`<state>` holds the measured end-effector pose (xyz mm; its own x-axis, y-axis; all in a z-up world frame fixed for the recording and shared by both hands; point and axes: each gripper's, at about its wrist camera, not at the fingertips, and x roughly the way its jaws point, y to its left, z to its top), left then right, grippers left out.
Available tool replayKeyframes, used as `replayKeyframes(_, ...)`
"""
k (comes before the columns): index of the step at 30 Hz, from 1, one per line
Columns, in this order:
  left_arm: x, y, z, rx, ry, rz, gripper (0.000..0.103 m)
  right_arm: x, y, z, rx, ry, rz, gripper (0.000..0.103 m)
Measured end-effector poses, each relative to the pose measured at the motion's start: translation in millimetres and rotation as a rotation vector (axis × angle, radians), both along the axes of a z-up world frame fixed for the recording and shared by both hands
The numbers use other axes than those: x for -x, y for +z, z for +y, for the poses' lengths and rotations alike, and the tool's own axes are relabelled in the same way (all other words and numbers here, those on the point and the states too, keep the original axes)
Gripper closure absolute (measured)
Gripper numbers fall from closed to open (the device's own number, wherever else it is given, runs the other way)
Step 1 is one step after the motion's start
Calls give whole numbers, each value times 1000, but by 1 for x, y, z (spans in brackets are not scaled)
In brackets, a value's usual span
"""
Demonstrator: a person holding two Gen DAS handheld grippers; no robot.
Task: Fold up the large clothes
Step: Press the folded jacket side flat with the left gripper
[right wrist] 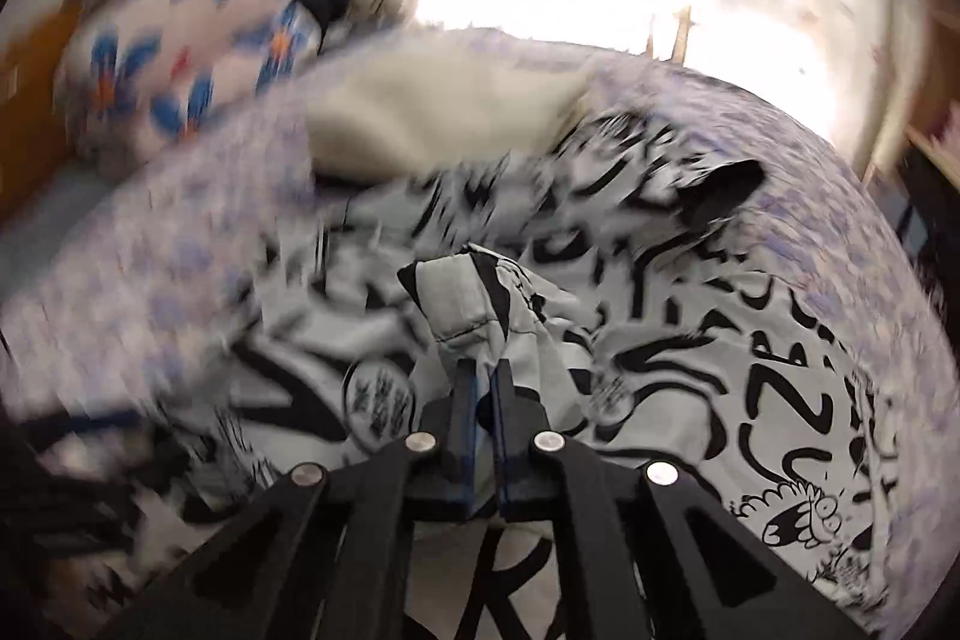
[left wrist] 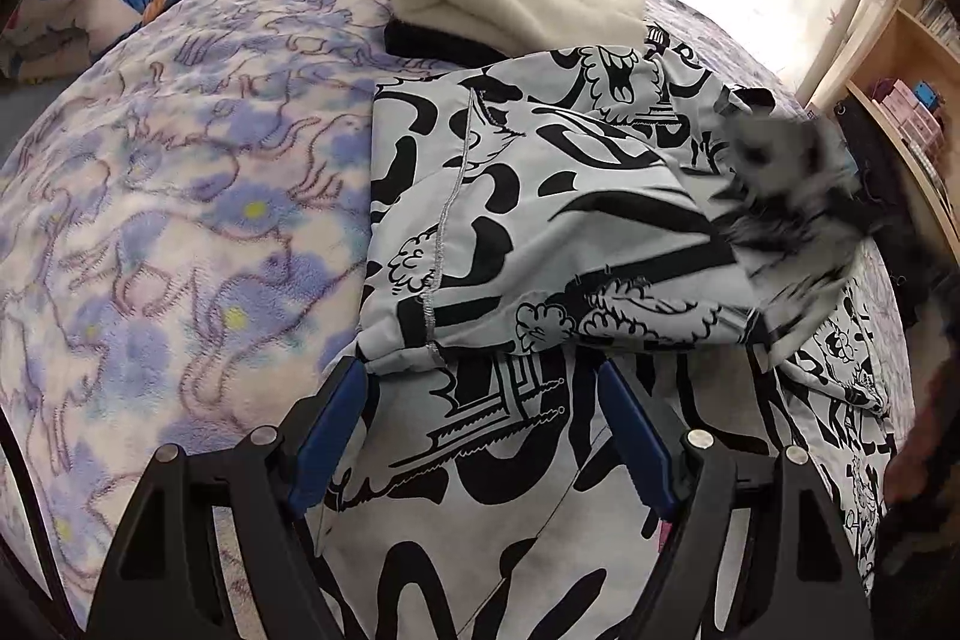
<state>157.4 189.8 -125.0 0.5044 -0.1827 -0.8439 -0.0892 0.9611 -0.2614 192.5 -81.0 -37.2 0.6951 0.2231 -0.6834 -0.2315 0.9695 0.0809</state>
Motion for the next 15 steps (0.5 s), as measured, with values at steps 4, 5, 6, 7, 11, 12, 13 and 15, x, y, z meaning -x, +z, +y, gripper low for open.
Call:
replayKeyframes(4,1,0,-8,4,-24,-2,25,12,-8,-87,-290,-193,127,93)
replayKeyframes(5,1,0,-10,4,-33,2,25,13,-22,-100,-311,-215,199,92)
replayKeyframes(6,1,-1,-13,5,-42,5,25,15,-42,-113,-311,-240,293,91)
replayKeyframes(7,1,-2,-16,6,-55,11,25,19,-55,-121,-292,-261,339,91)
replayKeyframes(11,-4,2,-22,-10,-95,6,25,28,-74,-142,-233,-269,401,91)
replayKeyframes(12,-7,3,-21,-16,-100,3,25,27,-71,-144,-242,-256,396,91)
replayKeyframes(13,-11,5,-20,-22,-104,1,25,24,-68,-145,-248,-243,389,86)
replayKeyframes(15,-26,7,-15,-18,-114,-5,25,10,-64,-148,-255,-229,367,74)
